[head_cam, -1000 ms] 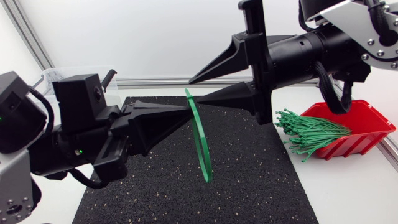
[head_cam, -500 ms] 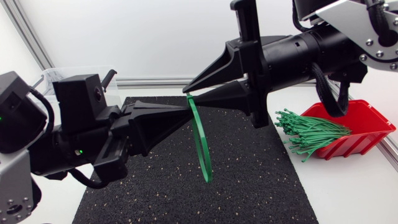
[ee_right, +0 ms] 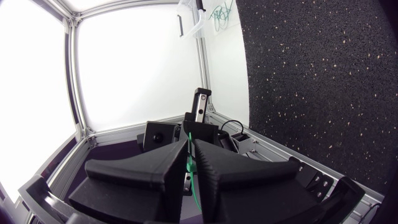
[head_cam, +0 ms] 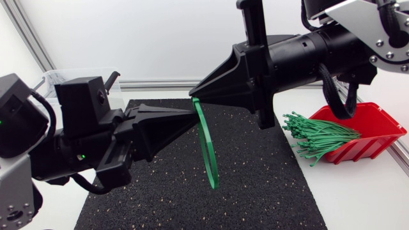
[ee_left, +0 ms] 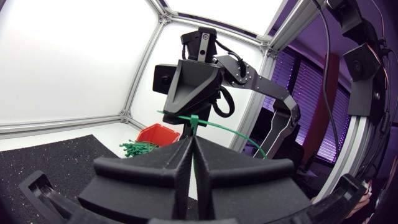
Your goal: Take a green cable tie from the red box, thread the tail through the head to close it, then place it in the transparent bin on the left.
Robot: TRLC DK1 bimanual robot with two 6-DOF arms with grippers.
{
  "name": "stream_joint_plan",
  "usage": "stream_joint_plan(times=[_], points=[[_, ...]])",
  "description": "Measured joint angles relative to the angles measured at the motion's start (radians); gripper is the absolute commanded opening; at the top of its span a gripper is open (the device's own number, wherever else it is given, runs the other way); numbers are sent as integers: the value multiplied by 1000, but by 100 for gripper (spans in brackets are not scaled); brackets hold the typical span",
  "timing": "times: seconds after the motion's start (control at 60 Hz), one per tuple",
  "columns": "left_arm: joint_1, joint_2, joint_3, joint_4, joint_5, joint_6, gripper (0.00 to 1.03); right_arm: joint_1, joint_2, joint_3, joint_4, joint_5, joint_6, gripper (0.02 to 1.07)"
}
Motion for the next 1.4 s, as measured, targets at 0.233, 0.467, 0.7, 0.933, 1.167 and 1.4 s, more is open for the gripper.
stream_joint_plan(times=[0.233, 0.467, 0.7, 0.933, 1.167, 1.4], points=[[0, 0, 0, 0, 0, 0, 4, 0, -2, 0, 1, 23, 3, 8], [-1, 0, 0, 0, -1, 0, 4, 5, -3, 0, 9, 38, 5, 8], [-17, -41, 0, -51, -34, 0, 4, 7, 43, 0, 33, 45, 22, 8], [-19, -50, -3, -75, -37, 0, 4, 8, 74, 0, 39, 45, 23, 8], [8, -34, -2, -55, 12, 3, 4, 19, -3, 0, 37, 18, 8, 47], [105, -17, 25, -176, 38, 13, 4, -40, -55, -1, 12, -31, -74, 103]])
